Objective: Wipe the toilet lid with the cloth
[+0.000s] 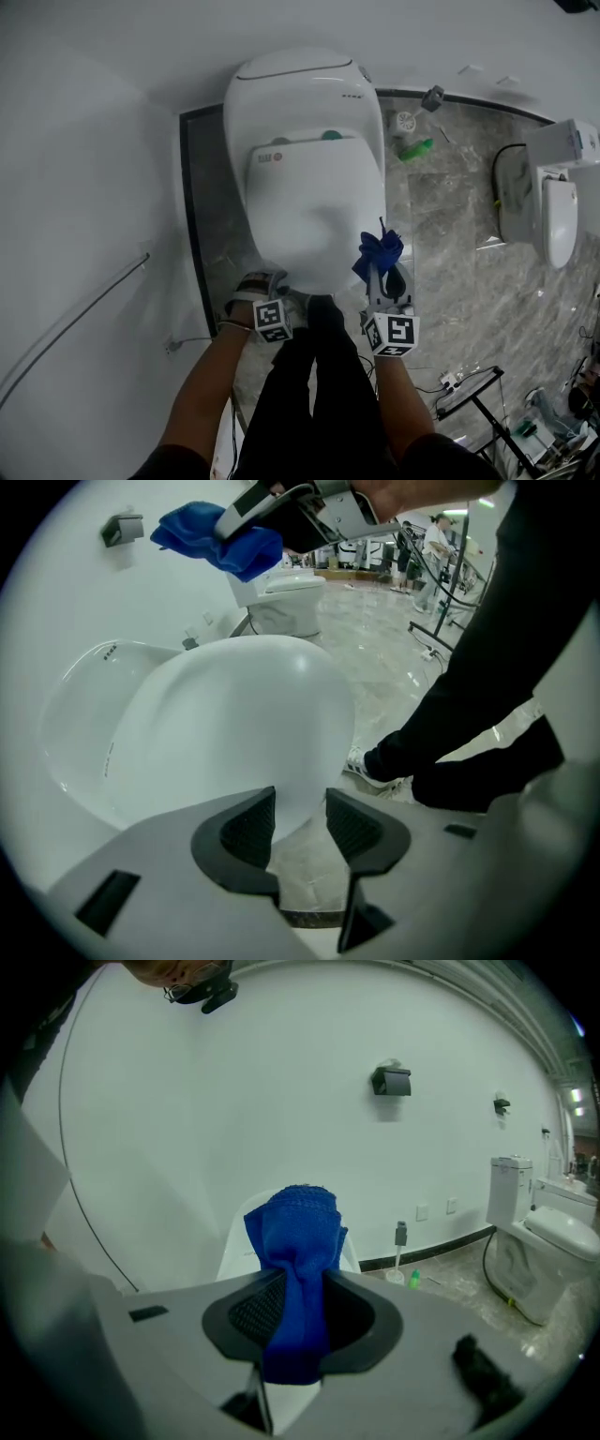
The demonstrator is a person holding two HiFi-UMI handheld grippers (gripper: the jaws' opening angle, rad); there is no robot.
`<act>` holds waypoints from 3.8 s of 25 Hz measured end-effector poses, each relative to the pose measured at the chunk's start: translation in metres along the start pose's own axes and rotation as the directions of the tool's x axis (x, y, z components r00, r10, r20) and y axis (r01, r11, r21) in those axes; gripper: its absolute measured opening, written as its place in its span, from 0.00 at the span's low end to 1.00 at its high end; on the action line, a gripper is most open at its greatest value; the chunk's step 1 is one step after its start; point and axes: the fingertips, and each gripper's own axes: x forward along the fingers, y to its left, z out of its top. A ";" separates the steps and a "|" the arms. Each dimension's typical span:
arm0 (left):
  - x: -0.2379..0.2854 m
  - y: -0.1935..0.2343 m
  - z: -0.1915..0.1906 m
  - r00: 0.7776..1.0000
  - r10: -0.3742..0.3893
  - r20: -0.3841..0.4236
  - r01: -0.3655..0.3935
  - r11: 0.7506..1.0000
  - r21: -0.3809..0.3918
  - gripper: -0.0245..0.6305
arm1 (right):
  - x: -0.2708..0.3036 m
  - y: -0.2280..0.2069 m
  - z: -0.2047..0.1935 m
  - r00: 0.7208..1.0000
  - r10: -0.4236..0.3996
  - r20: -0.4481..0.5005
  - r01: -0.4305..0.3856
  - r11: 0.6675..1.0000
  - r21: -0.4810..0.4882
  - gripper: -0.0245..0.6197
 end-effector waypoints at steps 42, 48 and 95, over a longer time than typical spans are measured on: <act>-0.099 0.270 -0.098 0.810 0.541 0.228 0.123 0.222 -0.967 0.05 | 0.302 0.192 -0.027 0.835 0.090 -0.543 -0.277 0.921 -0.274 0.19; -0.091 0.275 -0.082 0.808 0.531 0.254 0.142 0.243 -0.960 0.05 | 0.300 0.139 -0.014 0.862 0.052 -0.505 -0.176 0.964 -0.200 0.19; -0.085 0.232 -0.123 0.834 0.521 0.183 0.100 0.183 -0.978 0.05 | 0.241 0.237 -0.070 0.829 0.162 -0.535 -0.315 0.926 -0.207 0.19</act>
